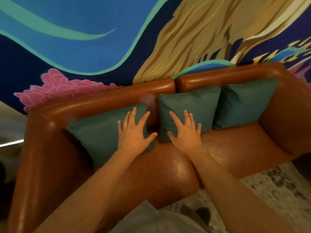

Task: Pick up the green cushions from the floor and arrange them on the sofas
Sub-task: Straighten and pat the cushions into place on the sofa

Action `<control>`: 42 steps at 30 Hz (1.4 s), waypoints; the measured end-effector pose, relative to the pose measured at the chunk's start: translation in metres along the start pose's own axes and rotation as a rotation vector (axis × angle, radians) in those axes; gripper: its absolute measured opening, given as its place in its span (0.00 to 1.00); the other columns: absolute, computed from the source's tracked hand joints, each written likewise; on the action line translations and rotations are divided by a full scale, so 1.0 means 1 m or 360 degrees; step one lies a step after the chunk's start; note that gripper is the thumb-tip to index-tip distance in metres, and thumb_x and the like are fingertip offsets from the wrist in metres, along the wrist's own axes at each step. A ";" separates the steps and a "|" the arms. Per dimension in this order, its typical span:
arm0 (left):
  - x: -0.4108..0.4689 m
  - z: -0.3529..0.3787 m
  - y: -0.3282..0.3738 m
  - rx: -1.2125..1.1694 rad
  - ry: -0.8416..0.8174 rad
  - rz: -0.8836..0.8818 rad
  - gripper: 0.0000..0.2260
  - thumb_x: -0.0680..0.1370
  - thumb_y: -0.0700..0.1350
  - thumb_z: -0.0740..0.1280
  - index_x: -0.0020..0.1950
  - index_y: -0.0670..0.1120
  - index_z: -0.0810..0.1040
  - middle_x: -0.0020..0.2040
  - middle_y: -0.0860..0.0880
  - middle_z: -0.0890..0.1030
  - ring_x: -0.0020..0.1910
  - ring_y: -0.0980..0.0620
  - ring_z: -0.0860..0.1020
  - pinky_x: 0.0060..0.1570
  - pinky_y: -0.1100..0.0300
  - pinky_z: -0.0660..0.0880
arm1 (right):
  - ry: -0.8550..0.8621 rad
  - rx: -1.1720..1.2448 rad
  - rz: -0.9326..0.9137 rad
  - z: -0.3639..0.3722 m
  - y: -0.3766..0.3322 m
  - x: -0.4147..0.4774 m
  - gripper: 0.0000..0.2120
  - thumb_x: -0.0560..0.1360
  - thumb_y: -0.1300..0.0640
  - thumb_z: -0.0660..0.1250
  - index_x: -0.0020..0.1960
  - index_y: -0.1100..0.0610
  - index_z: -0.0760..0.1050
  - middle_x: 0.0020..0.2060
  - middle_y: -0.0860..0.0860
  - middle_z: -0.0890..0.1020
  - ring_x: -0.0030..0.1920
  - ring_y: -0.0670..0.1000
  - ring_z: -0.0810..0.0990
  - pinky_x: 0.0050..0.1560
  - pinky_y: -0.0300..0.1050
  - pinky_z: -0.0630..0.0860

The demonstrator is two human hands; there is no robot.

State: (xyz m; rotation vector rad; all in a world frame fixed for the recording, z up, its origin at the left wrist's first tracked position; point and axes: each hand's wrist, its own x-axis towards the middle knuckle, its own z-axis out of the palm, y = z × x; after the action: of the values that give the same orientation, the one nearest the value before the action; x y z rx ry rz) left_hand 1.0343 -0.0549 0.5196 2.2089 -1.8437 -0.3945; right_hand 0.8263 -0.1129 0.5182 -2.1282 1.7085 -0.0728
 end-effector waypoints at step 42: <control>0.196 0.113 0.172 0.0245 -0.0220 -0.0256 0.48 0.75 0.73 0.65 0.85 0.64 0.39 0.86 0.45 0.44 0.85 0.41 0.45 0.80 0.33 0.49 | -0.0383 -0.0104 -0.0216 -0.064 0.217 0.197 0.42 0.83 0.39 0.66 0.87 0.35 0.44 0.88 0.55 0.39 0.87 0.61 0.37 0.82 0.77 0.47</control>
State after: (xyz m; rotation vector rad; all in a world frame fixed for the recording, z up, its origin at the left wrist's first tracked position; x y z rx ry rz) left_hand 0.8696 -0.2790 0.4631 2.5020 -1.8253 -0.4600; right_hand 0.6559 -0.3531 0.4602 -2.1973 1.4467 0.1951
